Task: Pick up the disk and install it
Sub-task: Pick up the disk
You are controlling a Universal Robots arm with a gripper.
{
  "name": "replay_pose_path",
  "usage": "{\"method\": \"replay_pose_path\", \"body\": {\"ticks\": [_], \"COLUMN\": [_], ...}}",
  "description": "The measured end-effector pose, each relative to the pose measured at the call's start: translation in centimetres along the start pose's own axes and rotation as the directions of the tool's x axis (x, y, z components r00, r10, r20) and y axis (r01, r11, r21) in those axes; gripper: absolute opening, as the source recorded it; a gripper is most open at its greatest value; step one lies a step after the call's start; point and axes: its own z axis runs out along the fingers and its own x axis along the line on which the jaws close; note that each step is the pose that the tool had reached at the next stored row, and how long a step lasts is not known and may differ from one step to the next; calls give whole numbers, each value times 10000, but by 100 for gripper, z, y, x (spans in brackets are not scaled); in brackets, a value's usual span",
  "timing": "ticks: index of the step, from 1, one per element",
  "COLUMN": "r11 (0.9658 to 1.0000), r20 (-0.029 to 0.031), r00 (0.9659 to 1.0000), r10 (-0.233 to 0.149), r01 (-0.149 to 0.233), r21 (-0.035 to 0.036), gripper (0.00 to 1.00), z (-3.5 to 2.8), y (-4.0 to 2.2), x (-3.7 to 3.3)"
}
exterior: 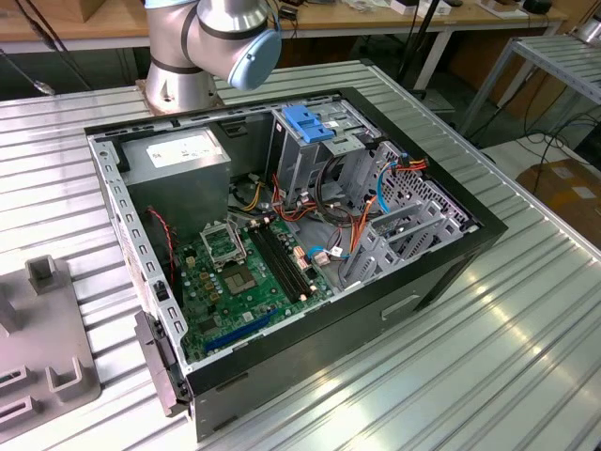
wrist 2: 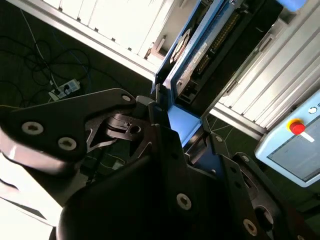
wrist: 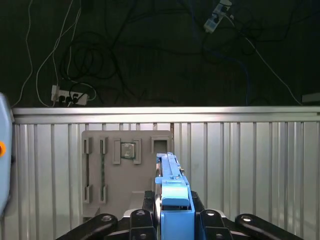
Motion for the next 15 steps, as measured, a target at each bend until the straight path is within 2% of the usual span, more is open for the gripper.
{"method": "replay_pose_path", "body": {"ticks": [8,15], "r11": [10000,10000], "r20": [2,0], "r00": [10000,10000], "r10": [1,0], "r01": [-1,0], "r21": [2,2], "gripper": [37,37], "z": [-4,-4], "y": [-7,-162], "x": [0,-2]}}
